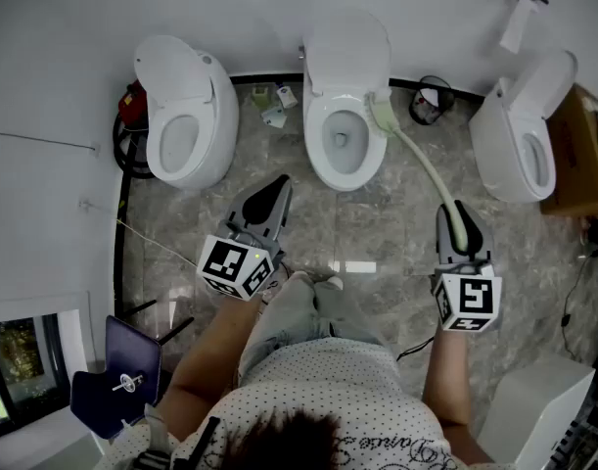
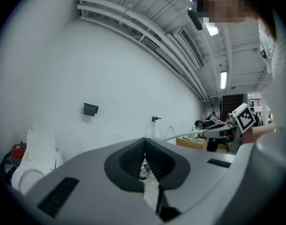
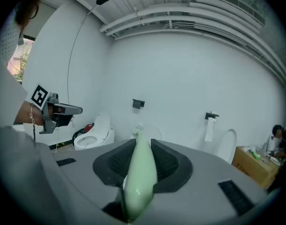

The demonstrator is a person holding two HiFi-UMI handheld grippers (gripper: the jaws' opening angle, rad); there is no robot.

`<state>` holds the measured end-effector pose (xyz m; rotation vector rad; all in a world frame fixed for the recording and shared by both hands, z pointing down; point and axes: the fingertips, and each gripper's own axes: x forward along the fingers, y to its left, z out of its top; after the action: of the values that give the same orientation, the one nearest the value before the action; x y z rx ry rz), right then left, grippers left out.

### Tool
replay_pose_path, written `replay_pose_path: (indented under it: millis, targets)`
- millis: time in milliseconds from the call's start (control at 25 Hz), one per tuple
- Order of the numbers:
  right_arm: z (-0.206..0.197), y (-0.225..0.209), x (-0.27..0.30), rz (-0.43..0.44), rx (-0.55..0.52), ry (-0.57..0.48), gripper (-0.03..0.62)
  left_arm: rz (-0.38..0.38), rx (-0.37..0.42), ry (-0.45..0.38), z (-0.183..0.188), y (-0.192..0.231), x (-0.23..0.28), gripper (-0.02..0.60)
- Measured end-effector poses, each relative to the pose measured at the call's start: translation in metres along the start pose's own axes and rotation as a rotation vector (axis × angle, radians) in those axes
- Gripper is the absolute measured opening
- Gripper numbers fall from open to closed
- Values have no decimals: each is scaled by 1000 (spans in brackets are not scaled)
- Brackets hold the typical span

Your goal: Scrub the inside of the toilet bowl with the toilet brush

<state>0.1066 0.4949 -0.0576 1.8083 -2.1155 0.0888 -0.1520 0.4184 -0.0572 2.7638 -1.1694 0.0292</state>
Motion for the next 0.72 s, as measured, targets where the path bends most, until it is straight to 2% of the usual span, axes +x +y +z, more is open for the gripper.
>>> replay_pose_path:
  millis: [320,720]
  targets:
    - [9,-5,-3,58,56,-85,109,7,4,-18,2,-10,9,3]
    - [15,-15,11,80,67,-105,109,20,16,-26,8,-7,22,3]
